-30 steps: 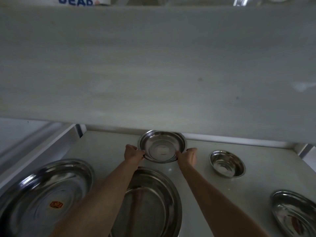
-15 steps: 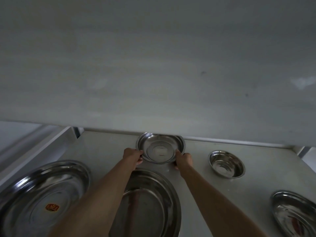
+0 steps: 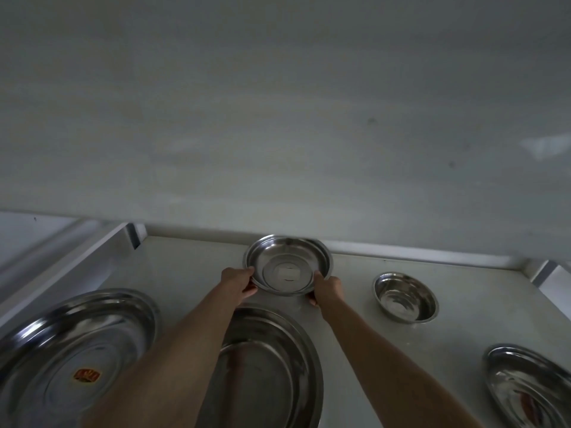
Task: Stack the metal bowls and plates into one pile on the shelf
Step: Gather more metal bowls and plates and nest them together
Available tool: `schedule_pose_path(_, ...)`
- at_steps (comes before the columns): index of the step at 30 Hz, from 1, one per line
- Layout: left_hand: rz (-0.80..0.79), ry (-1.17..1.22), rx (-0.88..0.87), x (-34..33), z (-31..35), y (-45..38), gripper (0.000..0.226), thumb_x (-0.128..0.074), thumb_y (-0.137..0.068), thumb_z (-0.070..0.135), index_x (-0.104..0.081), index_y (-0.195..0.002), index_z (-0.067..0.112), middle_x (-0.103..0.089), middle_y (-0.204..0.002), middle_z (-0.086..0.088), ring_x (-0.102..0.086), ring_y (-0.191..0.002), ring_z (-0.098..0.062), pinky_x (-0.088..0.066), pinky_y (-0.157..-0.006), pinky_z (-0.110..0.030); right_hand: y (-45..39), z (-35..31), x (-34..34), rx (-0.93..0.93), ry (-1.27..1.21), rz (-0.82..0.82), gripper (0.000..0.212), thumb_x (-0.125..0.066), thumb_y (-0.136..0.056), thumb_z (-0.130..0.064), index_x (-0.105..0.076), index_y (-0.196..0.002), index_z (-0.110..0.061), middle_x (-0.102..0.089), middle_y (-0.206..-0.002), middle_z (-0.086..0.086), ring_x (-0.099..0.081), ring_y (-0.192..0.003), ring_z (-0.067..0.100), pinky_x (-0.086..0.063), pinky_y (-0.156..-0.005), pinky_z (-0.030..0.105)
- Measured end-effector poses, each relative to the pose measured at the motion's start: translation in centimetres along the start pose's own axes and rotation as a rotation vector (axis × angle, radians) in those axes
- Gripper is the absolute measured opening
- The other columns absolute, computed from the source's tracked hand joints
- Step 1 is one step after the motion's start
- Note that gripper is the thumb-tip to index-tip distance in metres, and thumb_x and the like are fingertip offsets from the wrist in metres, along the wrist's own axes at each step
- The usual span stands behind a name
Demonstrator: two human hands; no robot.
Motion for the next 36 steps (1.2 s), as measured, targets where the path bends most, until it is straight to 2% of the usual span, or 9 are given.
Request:
schedule_pose_path(4,-0.010,-0.005,-0.023,-0.2,0.2,0.4,0.017,-0.065,-0.087,0.007,-0.061,-0.097,-0.007,-0.066,-0.105,-0.026,-0.066,-0.090,-0.031,-0.058,-0.078,-0.039,0.3,-0.1,0.3,0.000,-0.023,0.019,0.037,-0.050,-0.099,-0.035,-0.048,-0.071,-0.011,-0.056,-0.070,0.014,-0.054,-0.058,0.024,-0.043,-0.047,0.027)
schedule_pose_path(9,-0.002,-0.002,-0.097,-0.5,0.6,1.4,0.025,-0.066,-0.087,0.006,-0.062,-0.104,-0.011,-0.066,-0.105,-0.029,-0.068,-0.094,-0.035,-0.058,-0.076,-0.039,0.9,-0.3,0.5,0.023,-0.054,0.044,0.038,-0.050,-0.098,-0.036,-0.051,-0.071,-0.009,-0.056,-0.062,0.012,-0.054,-0.058,0.026,-0.046,-0.057,0.035)
schedule_pose_path(14,0.023,0.005,-0.176,-1.0,1.3,3.0,0.018,-0.065,-0.086,0.003,-0.065,-0.097,-0.012,-0.068,-0.095,-0.027,-0.068,-0.078,-0.033,-0.059,-0.050,-0.027,1.8,-1.5,1.1,0.059,-0.120,0.053,0.038,-0.051,-0.098,-0.032,-0.051,-0.067,-0.009,-0.054,-0.057,0.010,-0.054,-0.056,0.025,-0.049,-0.065,0.038)
schedule_pose_path(16,0.037,-0.005,-0.197,-1.2,1.5,3.6,0.009,-0.065,-0.085,0.004,-0.066,-0.085,-0.005,-0.069,-0.091,-0.023,-0.069,-0.073,-0.030,-0.061,-0.058,-0.030,2.0,-2.0,1.5,0.079,-0.138,0.065,0.040,-0.051,-0.098,-0.030,-0.051,-0.065,-0.008,-0.051,-0.054,0.010,-0.051,-0.051,0.023,-0.047,-0.064,0.038)
schedule_pose_path(18,0.045,-0.017,-0.208,-1.5,1.7,3.9,0.011,-0.066,-0.084,0.005,-0.065,-0.074,0.000,-0.071,-0.090,-0.023,-0.071,-0.079,-0.031,-0.060,-0.077,-0.040,2.3,-2.5,1.9,0.100,-0.141,0.079,0.041,-0.051,-0.098,-0.030,-0.053,-0.064,-0.006,-0.050,-0.051,0.010,-0.049,-0.047,0.022,-0.046,-0.062,0.037)
schedule_pose_path(20,0.072,-0.034,-0.228,-1.7,1.9,4.0,0.015,-0.068,-0.081,0.009,-0.065,-0.068,0.005,-0.072,-0.086,-0.022,-0.071,-0.082,-0.033,-0.058,-0.083,-0.045,2.7,-3.0,2.5,0.111,-0.133,0.089,0.040,-0.050,-0.098,-0.029,-0.054,-0.064,-0.007,-0.051,-0.051,0.010,-0.049,-0.047,0.022,-0.046,-0.062,0.037)
schedule_pose_path(24,0.112,-0.032,-0.255,-2.5,2.5,5.9,0.015,-0.068,-0.081,0.011,-0.064,-0.067,0.007,-0.072,-0.085,-0.018,-0.071,-0.078,-0.032,-0.058,-0.082,-0.043,3.6,-4.2,3.6,0.110,-0.184,0.107,0.037,-0.051,-0.097,-0.026,-0.053,-0.065,-0.008,-0.051,-0.055,0.010,-0.051,-0.050,0.023,-0.049,-0.065,0.039)
schedule_pose_path(29,0.089,0.047,-0.264,-3.6,2.5,8.5,0.015,-0.067,-0.083,0.009,-0.068,-0.092,-0.003,-0.070,-0.087,-0.018,-0.069,-0.069,-0.027,-0.059,-0.083,-0.042,4.6,-4.6,5.4,0.130,-0.182,0.121,0.040,-0.049,-0.096,-0.030,-0.055,-0.062,-0.009,-0.053,-0.057,0.012,-0.051,-0.050,0.024,-0.048,-0.064,0.040)
schedule_pose_path(36,0.052,0.108,-0.269,-5.5,1.7,12.3,0.015,-0.066,-0.082,0.005,-0.063,-0.067,0.006,-0.067,-0.076,-0.013,-0.066,-0.067,-0.022,-0.058,-0.078,-0.037,6.2,-4.7,9.1,0.135,-0.143,0.175,0.039,-0.044,-0.095,-0.027,-0.053,-0.060,-0.012,-0.054,-0.059,0.009,-0.053,-0.055,0.025,-0.054,-0.071,0.045)
Point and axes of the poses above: each hand's wrist, its own y-axis away from the middle knuckle, its own x-axis out of the back of the hand, z = x × y, the point moved 2 cm from there along -y, towards the middle knuckle
